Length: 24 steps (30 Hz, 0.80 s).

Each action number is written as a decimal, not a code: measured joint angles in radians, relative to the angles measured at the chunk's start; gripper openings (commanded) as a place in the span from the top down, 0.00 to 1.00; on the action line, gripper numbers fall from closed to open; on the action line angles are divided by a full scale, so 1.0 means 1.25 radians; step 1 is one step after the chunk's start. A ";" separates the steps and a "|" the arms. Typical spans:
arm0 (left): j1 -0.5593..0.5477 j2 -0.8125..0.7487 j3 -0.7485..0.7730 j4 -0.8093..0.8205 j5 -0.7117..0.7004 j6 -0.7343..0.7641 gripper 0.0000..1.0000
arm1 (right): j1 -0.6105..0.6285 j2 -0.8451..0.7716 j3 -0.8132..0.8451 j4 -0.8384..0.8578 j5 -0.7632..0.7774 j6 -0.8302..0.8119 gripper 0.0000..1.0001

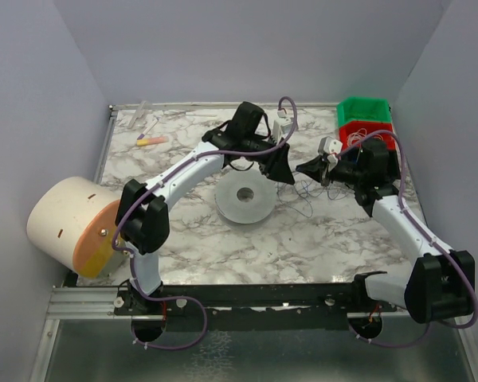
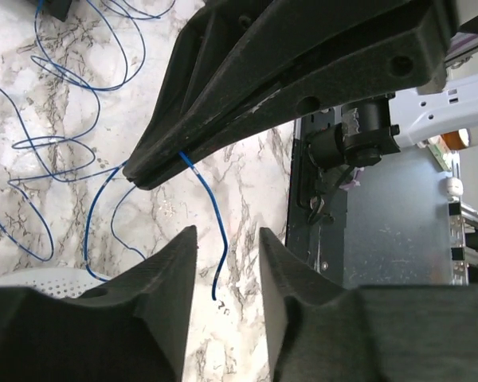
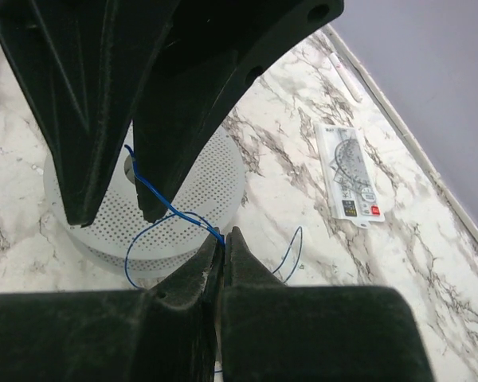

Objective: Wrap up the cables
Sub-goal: Adjust the cable at the center of the board.

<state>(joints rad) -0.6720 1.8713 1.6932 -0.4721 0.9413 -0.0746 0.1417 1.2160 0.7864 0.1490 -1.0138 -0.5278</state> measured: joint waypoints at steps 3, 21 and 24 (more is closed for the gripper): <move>0.003 0.000 0.016 -0.004 0.001 0.004 0.70 | -0.004 0.004 0.000 0.000 0.000 0.004 1.00; 0.009 0.010 0.043 -0.007 -0.016 0.007 0.90 | -0.016 0.030 0.009 0.020 0.036 0.087 0.99; 0.011 0.010 0.041 -0.011 -0.051 0.006 0.61 | -0.021 0.030 0.009 0.027 0.060 0.096 1.00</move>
<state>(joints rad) -0.6586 1.8843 1.7443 -0.4854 0.8776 -0.0673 0.1158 1.2530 0.7979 0.1829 -0.9386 -0.4072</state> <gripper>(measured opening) 0.117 0.006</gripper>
